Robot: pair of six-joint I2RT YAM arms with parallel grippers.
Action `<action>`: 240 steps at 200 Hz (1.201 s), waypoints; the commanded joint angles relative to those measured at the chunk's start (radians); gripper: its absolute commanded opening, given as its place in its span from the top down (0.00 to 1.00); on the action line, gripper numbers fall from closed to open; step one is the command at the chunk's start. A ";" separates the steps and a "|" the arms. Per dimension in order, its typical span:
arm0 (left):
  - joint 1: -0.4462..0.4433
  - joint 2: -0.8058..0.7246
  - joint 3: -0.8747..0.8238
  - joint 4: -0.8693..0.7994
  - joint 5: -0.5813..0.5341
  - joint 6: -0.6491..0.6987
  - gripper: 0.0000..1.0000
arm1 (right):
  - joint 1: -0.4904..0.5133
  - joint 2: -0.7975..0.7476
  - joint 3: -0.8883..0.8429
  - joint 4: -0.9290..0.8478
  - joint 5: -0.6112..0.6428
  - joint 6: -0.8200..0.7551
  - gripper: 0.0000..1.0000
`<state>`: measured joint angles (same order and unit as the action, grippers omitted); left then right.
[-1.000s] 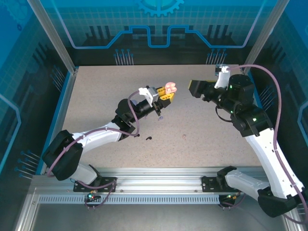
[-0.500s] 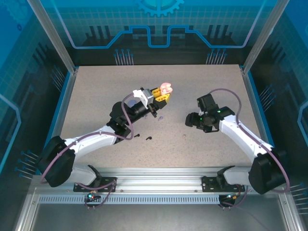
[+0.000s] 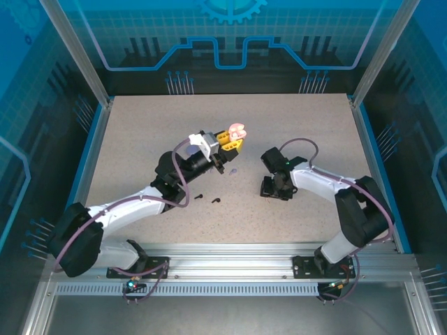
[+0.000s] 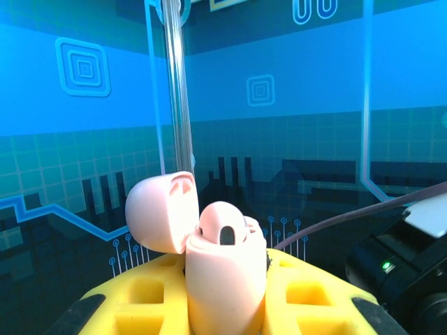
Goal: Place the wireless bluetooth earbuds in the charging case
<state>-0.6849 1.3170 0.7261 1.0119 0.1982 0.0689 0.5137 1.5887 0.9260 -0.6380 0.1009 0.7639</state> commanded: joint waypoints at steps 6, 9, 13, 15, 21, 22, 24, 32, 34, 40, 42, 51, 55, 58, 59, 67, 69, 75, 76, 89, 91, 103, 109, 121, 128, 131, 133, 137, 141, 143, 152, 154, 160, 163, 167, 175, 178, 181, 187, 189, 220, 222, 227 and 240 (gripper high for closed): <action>-0.004 -0.041 -0.014 0.013 -0.018 0.034 1.00 | 0.027 0.050 0.047 0.008 0.040 0.026 0.55; -0.005 -0.042 -0.014 0.013 -0.015 0.033 1.00 | 0.029 0.057 0.049 0.008 0.041 0.027 0.55; -0.004 -0.043 -0.016 0.014 -0.016 0.035 1.00 | 0.031 0.064 0.053 0.008 0.043 0.029 0.56; -0.004 -0.044 -0.016 0.013 -0.016 0.035 1.00 | 0.032 0.067 0.055 0.008 0.043 0.030 0.56; -0.004 -0.045 -0.018 0.013 -0.015 0.036 1.00 | 0.035 0.077 0.060 0.009 0.043 0.031 0.57; -0.005 -0.045 -0.018 0.014 -0.015 0.036 1.00 | 0.035 0.079 0.060 0.009 0.043 0.031 0.57; -0.004 -0.046 -0.018 0.014 -0.016 0.036 1.00 | 0.036 0.082 0.062 0.009 0.044 0.031 0.57; -0.005 -0.047 -0.020 0.013 -0.017 0.037 1.00 | 0.039 0.094 0.070 0.008 0.046 0.033 0.59; -0.005 -0.048 -0.021 0.013 -0.018 0.038 1.00 | 0.040 0.097 0.071 0.008 0.046 0.033 0.59; -0.004 -0.050 -0.022 0.013 -0.019 0.039 1.00 | 0.042 0.105 0.077 0.006 0.047 0.033 0.60; -0.005 -0.050 -0.022 0.014 -0.019 0.040 1.00 | 0.044 0.107 0.077 0.005 0.049 0.033 0.60; -0.004 -0.050 -0.024 0.013 -0.019 0.040 1.00 | 0.048 0.115 0.085 -0.002 0.057 0.034 0.60; -0.005 -0.051 -0.024 0.013 -0.020 0.041 1.00 | 0.050 0.116 0.088 -0.004 0.059 0.034 0.60; -0.004 -0.051 -0.024 0.013 -0.019 0.042 1.00 | 0.051 0.118 0.090 -0.006 0.060 0.035 0.61; -0.004 -0.051 -0.024 0.013 -0.019 0.042 1.00 | 0.052 0.119 0.090 -0.006 0.061 0.034 0.61; -0.005 -0.051 -0.025 0.013 -0.019 0.042 1.00 | 0.054 0.122 0.092 -0.009 0.065 0.035 0.62; -0.005 -0.051 -0.024 0.013 -0.019 0.042 1.00 | 0.054 0.123 0.091 -0.010 0.066 0.035 0.62; -0.005 -0.051 -0.026 0.013 -0.020 0.042 1.00 | 0.055 0.125 0.091 -0.010 0.066 0.035 0.62; -0.005 -0.051 -0.026 0.013 -0.019 0.042 1.00 | 0.055 0.125 0.092 -0.010 0.067 0.035 0.62; -0.004 -0.050 -0.025 0.013 -0.019 0.041 1.00 | 0.055 0.129 0.090 -0.009 0.071 0.037 0.64; -0.005 -0.050 -0.025 0.013 -0.019 0.041 1.00 | 0.054 0.129 0.090 -0.010 0.070 0.036 0.64; -0.006 -0.048 -0.024 0.014 -0.019 0.043 1.00 | 0.055 0.132 0.088 -0.009 0.068 0.037 0.65; -0.004 -0.046 -0.024 0.016 -0.020 0.042 1.00 | 0.055 0.134 0.086 -0.009 0.068 0.038 0.65; -0.004 -0.045 -0.024 0.016 -0.020 0.042 1.00 | 0.057 0.134 0.082 -0.008 0.068 0.038 0.65; -0.004 -0.044 -0.022 0.017 -0.020 0.042 1.00 | 0.057 0.133 0.080 -0.008 0.068 0.038 0.65; -0.004 -0.044 -0.022 0.016 -0.020 0.041 1.00 | 0.056 0.133 0.078 -0.008 0.068 0.038 0.65; -0.005 -0.044 -0.022 0.018 -0.020 0.042 1.00 | 0.056 0.132 0.077 -0.008 0.068 0.038 0.65; -0.005 -0.043 -0.022 0.018 -0.019 0.042 1.00 | 0.056 0.130 0.076 -0.008 0.070 0.040 0.65; -0.003 -0.042 -0.022 0.018 -0.019 0.042 1.00 | 0.058 0.128 0.073 -0.008 0.068 0.040 0.65; -0.004 -0.042 -0.022 0.019 -0.019 0.042 1.00 | 0.059 0.127 0.071 -0.007 0.068 0.040 0.65; -0.004 -0.041 -0.021 0.019 -0.019 0.042 1.00 | 0.060 0.120 0.065 -0.005 0.066 0.041 0.65; -0.005 -0.041 -0.021 0.018 -0.019 0.042 1.00 | 0.061 0.120 0.063 -0.003 0.068 0.041 0.65; -0.005 -0.041 -0.021 0.018 -0.019 0.042 1.00 | 0.061 0.117 0.060 -0.003 0.067 0.041 0.66; -0.005 -0.040 -0.021 0.018 -0.019 0.042 1.00 | 0.062 0.116 0.058 -0.003 0.066 0.041 0.66; -0.004 -0.040 -0.021 0.018 -0.019 0.042 1.00 | 0.063 0.115 0.056 -0.002 0.067 0.041 0.66; -0.005 -0.039 -0.021 0.018 -0.019 0.042 1.00 | 0.063 0.112 0.051 -0.001 0.068 0.041 0.67; -0.005 -0.040 -0.021 0.018 -0.019 0.042 1.00 | 0.063 0.113 0.050 -0.001 0.067 0.041 0.68; -0.005 -0.039 -0.021 0.019 -0.019 0.042 1.00 | 0.064 0.111 0.047 0.000 0.067 0.041 0.68; -0.005 -0.039 -0.021 0.019 -0.019 0.042 1.00 | 0.064 0.111 0.046 0.000 0.067 0.039 0.68; -0.005 -0.039 -0.021 0.018 -0.019 0.041 1.00 | 0.066 0.111 0.045 -0.001 0.068 0.040 0.68; -0.004 -0.038 -0.019 0.018 -0.019 0.040 1.00 | 0.069 0.114 0.040 -0.002 0.073 0.036 0.69; -0.005 -0.039 -0.019 0.018 -0.019 0.039 1.00 | 0.068 0.115 0.039 -0.002 0.073 0.036 0.69; -0.005 -0.039 -0.019 0.017 -0.019 0.040 1.00 | 0.068 0.117 0.039 -0.002 0.073 0.037 0.69; -0.004 -0.039 -0.018 0.016 -0.019 0.039 1.00 | 0.069 0.120 0.034 0.001 0.078 0.034 0.69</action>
<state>-0.6849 1.2945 0.7158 1.0000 0.1947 0.0887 0.5694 1.7069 0.9806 -0.6270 0.1585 0.7864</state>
